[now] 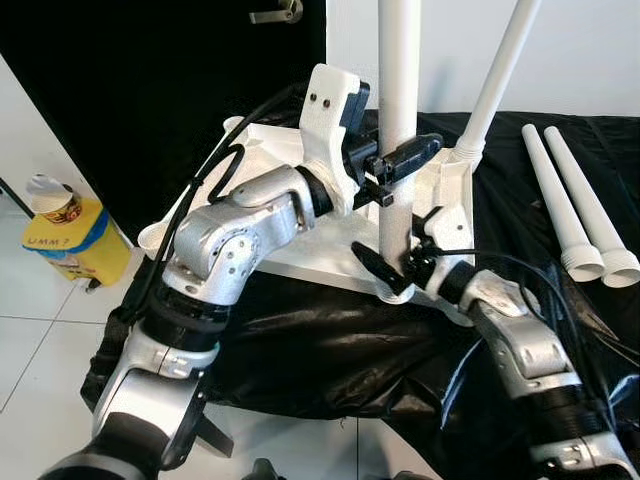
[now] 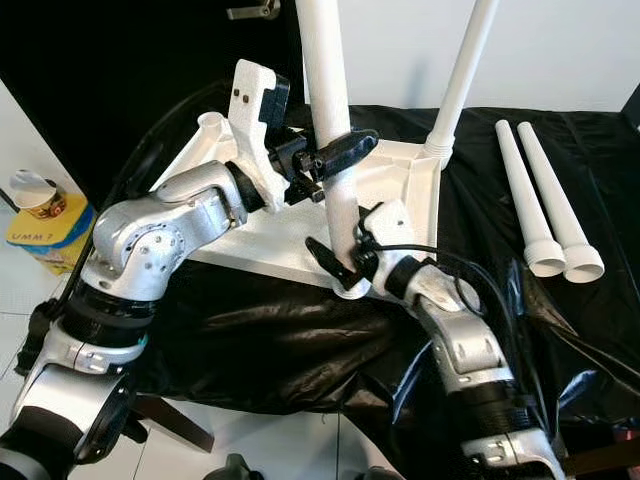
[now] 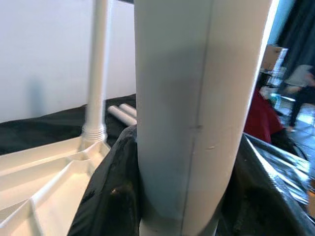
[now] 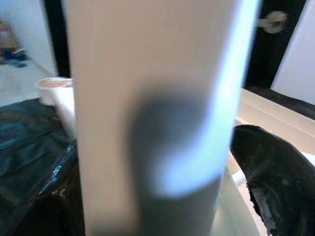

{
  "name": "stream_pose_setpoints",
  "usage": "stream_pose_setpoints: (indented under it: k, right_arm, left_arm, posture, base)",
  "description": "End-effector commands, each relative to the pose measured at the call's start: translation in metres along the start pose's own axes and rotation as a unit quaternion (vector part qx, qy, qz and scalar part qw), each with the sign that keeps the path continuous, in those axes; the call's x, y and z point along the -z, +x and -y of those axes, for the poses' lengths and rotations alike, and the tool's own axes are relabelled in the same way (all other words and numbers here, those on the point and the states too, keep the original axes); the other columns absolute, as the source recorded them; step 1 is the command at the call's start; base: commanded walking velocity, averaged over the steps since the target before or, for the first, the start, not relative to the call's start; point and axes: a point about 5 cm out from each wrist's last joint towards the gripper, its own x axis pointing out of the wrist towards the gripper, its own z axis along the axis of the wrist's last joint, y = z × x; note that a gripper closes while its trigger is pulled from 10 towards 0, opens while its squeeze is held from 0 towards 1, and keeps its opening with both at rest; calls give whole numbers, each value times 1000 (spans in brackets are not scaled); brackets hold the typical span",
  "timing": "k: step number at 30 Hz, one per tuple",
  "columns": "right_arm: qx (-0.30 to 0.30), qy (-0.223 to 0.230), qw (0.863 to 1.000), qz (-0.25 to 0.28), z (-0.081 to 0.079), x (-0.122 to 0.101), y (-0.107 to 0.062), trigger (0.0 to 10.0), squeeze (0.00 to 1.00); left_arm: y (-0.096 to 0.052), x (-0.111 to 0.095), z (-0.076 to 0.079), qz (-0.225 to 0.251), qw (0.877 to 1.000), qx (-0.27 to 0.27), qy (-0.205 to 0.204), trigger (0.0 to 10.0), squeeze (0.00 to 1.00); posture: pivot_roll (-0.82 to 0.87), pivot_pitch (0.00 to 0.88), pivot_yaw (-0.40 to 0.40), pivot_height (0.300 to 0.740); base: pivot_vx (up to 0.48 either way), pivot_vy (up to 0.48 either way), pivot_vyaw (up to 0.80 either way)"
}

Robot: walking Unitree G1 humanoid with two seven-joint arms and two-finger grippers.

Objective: Building children table

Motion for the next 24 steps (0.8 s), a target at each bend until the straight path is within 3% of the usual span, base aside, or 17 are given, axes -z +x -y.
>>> stream_pose_setpoints:
  k: [1, 15, 24]
  right_arm:
    - [34, 9, 999, -9, 1, 2, 5, 10000, 0]
    - [156, 36, 987, 10, -1, -5, 30, 10000, 0]
    - [193, 19, 981, 13, -6, -13, 53, 10000, 0]
  left_arm:
    - [5, -6, -3, 1, 1000, -24, 9, 10000, 0]
    - [20, -16, -9, 20, 993, -109, 34, 10000, 0]
    - [34, -16, 3, 21, 992, -104, 70, 10000, 0]
  posture:
    - [14, 0, 5, 740]
    - [28, 0, -20, 740]
    - [25, 0, -13, 740]
  base:
    - [0, 0, 0]
    - [0, 0, 0]
    - [0, 0, 0]
